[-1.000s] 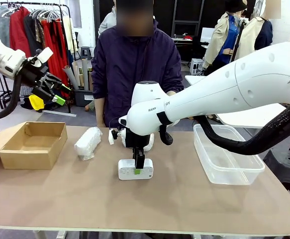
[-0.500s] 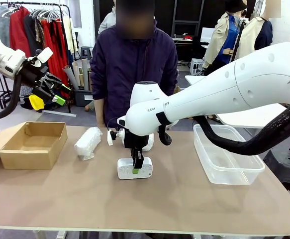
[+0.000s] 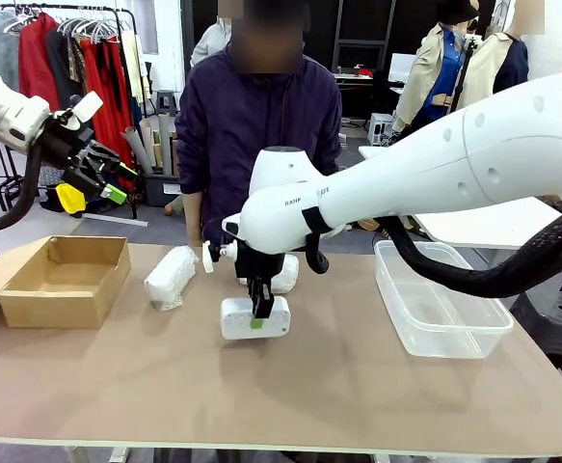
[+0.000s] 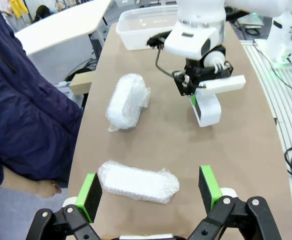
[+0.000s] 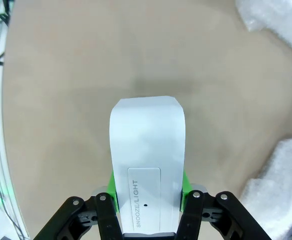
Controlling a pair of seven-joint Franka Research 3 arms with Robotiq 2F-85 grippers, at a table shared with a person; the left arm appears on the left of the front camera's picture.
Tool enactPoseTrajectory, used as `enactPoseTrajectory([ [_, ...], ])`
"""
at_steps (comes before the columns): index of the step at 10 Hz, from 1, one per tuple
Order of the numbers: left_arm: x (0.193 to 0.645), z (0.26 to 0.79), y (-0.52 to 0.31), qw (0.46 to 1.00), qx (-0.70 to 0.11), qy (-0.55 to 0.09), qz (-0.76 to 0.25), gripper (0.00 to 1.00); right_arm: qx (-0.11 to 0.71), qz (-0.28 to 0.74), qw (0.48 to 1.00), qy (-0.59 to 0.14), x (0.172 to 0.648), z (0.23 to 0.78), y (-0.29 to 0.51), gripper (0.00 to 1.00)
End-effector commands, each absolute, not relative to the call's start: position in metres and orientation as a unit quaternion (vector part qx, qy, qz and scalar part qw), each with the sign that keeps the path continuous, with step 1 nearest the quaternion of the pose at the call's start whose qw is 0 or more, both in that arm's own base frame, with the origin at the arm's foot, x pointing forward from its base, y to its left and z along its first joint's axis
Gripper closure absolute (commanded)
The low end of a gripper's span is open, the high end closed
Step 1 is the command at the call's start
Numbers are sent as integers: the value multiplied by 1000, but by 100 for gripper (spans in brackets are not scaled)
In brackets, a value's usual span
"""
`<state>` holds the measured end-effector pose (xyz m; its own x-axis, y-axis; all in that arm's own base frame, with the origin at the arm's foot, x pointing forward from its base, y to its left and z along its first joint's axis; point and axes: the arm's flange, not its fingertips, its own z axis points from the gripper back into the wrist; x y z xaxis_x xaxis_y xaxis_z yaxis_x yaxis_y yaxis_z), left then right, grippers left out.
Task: Separate and place wrapped and unwrapped clocks.
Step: Pick up the Digital clock indicated by the person.
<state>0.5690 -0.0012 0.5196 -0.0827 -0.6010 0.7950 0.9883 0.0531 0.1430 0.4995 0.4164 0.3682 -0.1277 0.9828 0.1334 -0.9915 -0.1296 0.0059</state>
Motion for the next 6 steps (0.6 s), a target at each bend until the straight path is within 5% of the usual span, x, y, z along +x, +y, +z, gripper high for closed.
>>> enactPoseTrajectory([
  [1,569,520,-1,625,-261,-371,-636,0,79,749,656,-54,499,417,410,100],
  [6,569,520,-1,625,-261,-371,-636,0,73,729,680,-44,496,556,400,100],
])
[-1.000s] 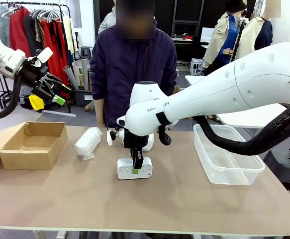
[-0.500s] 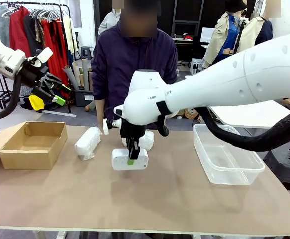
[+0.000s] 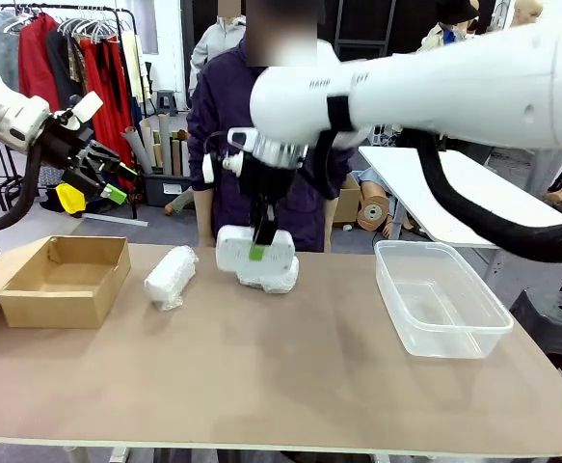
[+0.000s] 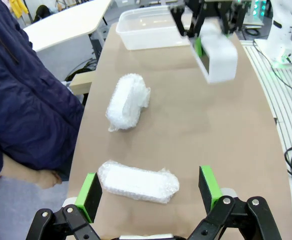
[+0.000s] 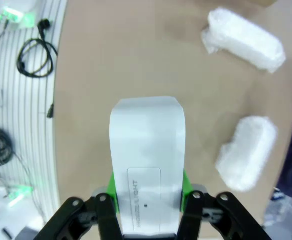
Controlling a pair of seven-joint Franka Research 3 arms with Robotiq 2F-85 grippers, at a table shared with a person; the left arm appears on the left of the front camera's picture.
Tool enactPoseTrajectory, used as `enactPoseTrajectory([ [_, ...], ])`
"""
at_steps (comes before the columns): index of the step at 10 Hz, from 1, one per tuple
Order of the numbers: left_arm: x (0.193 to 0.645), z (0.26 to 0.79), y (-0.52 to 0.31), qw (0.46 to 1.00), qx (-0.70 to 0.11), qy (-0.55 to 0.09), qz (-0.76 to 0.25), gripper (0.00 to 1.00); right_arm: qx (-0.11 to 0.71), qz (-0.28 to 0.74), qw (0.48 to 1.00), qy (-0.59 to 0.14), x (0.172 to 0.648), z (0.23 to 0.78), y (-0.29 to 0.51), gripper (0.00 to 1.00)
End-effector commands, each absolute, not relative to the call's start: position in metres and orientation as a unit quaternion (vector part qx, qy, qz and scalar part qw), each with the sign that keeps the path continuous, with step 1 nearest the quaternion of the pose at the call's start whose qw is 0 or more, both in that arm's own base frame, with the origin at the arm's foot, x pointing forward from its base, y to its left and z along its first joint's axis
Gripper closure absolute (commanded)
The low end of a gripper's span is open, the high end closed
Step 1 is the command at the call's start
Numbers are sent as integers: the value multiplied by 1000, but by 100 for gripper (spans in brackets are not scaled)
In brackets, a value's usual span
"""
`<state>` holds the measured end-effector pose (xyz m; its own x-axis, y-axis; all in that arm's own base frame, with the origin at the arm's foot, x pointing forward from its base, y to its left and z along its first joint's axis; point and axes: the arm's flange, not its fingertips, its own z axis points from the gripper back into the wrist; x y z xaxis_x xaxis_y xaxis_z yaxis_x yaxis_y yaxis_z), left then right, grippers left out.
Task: Separate and place wrapped and unwrapped clocks.
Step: Pick up the Digital clock indicated by the person.
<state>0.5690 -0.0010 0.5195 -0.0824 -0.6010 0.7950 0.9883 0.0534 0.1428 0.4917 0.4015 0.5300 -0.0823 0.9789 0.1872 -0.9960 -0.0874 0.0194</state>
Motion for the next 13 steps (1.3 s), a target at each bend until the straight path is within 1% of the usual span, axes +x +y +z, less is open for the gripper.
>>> enactPoseTrajectory([
  [1,569,520,-1,625,-261,-371,-636,0,60,728,682,-44,495,578,400,100],
  [3,569,520,-1,625,-261,-371,-636,0,26,728,683,-55,495,626,399,100],
  [6,569,520,-1,625,-261,-371,-636,0,-18,725,684,-72,483,664,400,100],
  [8,569,520,-1,625,-261,-371,-636,0,-13,725,684,-84,482,666,397,100],
  [9,569,520,-1,625,-261,-371,-636,0,-9,734,675,-78,478,660,391,100],
  [13,569,520,-1,625,-261,-371,-636,0,-9,734,675,-78,478,660,391,100],
])
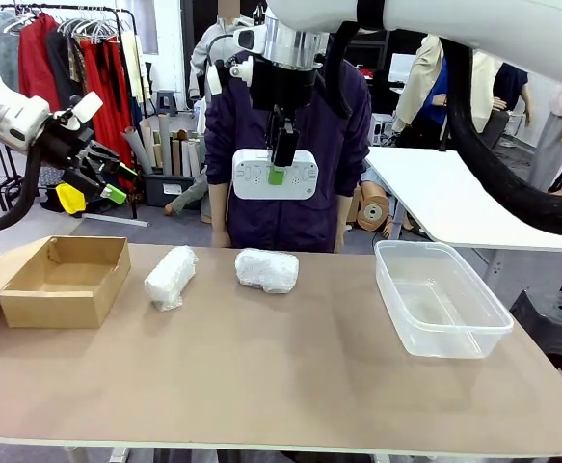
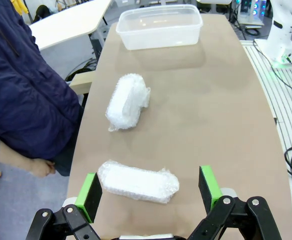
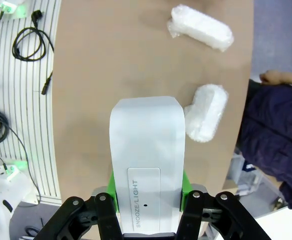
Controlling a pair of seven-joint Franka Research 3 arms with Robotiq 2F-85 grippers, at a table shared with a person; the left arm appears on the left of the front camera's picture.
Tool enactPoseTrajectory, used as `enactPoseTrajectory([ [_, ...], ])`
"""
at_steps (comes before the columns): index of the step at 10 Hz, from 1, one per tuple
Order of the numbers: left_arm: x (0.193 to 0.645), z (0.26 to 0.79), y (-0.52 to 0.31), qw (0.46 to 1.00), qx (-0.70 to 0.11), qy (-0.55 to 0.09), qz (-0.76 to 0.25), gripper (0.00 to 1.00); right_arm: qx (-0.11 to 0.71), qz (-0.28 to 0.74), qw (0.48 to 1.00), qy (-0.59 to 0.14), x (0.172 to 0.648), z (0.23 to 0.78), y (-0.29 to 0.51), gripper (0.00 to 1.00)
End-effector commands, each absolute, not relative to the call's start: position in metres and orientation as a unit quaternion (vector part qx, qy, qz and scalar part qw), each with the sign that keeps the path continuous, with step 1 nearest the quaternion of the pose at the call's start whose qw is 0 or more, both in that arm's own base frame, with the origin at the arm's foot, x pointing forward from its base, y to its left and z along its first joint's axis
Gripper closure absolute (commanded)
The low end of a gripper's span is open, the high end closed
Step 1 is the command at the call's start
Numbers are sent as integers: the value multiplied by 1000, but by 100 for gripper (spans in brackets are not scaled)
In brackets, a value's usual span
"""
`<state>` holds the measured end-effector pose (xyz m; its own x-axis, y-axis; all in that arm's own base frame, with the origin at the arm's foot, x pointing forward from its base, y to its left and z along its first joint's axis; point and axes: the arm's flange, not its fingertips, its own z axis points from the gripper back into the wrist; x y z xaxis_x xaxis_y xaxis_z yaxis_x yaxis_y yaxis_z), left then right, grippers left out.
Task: Separate and place wrapped and unwrapped clocks.
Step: Pick up the Digital clock indicated by the person, then if the picked Digital clock is wrapped, place it in the Package Box ; if not, place it in the Organizing box.
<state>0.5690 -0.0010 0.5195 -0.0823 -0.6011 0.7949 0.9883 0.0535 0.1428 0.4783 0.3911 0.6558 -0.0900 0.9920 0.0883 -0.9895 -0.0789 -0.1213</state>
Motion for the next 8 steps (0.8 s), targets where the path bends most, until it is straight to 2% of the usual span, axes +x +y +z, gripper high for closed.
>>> enactPoseTrajectory([
  [1,569,520,-1,625,-261,-371,-636,0,-9,734,675,-78,478,660,391,100],
  [8,569,520,-1,625,-261,-371,-636,0,-9,734,675,-78,478,660,391,100],
])
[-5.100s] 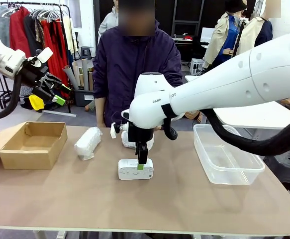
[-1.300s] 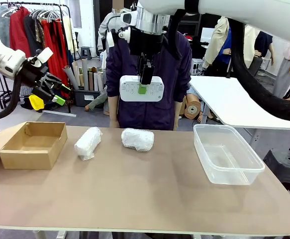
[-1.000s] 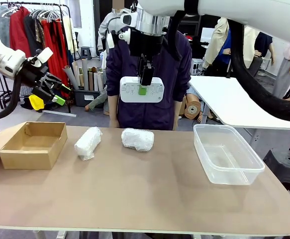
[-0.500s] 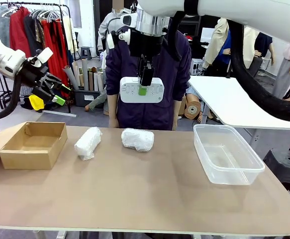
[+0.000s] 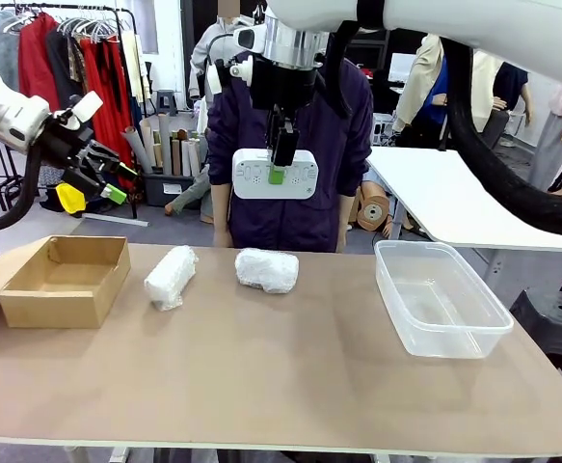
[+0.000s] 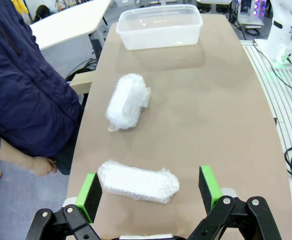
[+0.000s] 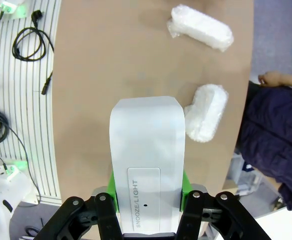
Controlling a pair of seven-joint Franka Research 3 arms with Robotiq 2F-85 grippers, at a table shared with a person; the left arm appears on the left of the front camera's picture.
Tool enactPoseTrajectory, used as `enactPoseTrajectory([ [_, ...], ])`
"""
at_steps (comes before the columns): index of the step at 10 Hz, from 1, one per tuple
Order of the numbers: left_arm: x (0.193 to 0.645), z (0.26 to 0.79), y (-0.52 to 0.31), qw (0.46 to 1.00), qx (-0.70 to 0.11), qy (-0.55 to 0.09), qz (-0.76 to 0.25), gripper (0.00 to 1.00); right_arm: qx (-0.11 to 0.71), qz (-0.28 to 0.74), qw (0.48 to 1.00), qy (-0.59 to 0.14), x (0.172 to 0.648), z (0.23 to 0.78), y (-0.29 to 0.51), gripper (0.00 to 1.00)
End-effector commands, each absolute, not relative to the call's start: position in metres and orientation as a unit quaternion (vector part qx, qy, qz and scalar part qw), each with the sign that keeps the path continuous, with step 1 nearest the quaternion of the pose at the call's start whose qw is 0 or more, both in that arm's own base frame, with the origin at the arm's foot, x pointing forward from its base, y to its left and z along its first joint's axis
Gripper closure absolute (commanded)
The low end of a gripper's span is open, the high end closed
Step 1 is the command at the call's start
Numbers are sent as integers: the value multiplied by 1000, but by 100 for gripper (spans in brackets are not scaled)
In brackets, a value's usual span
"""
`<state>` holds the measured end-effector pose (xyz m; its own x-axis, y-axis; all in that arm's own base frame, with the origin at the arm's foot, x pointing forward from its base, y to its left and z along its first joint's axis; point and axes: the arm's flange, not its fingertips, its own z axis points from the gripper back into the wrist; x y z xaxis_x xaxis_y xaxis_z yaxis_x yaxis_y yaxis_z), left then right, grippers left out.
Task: Separate and place wrapped and unwrapped clocks.
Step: If the picked Digital clock is wrapped, place it in the Package Box ; if not, place it in the Organizing box.
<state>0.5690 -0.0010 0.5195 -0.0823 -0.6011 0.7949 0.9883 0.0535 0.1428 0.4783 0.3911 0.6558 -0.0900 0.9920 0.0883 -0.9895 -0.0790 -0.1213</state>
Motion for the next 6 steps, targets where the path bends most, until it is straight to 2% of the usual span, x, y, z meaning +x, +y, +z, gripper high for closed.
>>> enactPoseTrajectory([
  [1,569,520,-1,625,-261,-371,-636,0,-9,734,675,-78,478,660,391,100],
  [3,569,520,-1,625,-261,-371,-636,0,-9,734,674,-75,478,656,391,100],
  [5,569,520,-1,625,-261,-371,-636,0,17,712,698,-69,472,673,355,100],
  [6,569,520,-1,625,-261,-371,-636,0,32,682,727,-68,468,672,339,100],
])
